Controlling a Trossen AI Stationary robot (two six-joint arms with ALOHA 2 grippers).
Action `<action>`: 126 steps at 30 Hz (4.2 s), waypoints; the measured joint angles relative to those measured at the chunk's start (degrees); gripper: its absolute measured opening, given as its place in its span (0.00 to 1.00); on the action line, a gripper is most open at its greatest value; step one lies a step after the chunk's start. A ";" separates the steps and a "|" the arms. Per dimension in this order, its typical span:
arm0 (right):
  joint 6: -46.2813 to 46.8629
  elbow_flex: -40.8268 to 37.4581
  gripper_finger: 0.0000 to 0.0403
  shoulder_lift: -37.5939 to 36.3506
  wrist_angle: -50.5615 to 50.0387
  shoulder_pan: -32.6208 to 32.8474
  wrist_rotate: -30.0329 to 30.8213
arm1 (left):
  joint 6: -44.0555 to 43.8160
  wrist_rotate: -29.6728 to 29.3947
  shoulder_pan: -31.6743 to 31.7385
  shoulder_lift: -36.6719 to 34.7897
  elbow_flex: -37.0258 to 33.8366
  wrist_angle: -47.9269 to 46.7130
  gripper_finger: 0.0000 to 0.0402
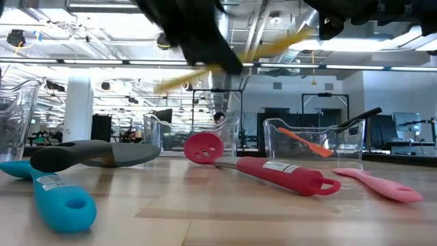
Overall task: Pick & Place Kitchen Items
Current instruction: Put the yellow serving spoon into the bottom transparent bin, then put the red serving spoon into the bottom transparent bin
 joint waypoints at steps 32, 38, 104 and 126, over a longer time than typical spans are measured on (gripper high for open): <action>2.13 0.00 0.00 0.00 -1.29 0.00 0.02 | -56.60 -11.10 -31.02 -28.86 -5.47 -43.78 0.02; 2.12 0.00 0.00 0.00 -1.35 0.00 0.02 | -80.97 -11.78 -37.40 -28.86 -12.53 -43.63 0.02; 2.12 0.00 0.00 0.15 -3.52 -0.02 0.02 | -110.29 -8.70 -48.73 -20.54 -21.25 -44.01 0.26; 2.12 0.00 0.00 0.15 -3.70 -0.02 0.02 | -89.94 -5.64 -47.97 -41.65 -21.03 -44.06 0.01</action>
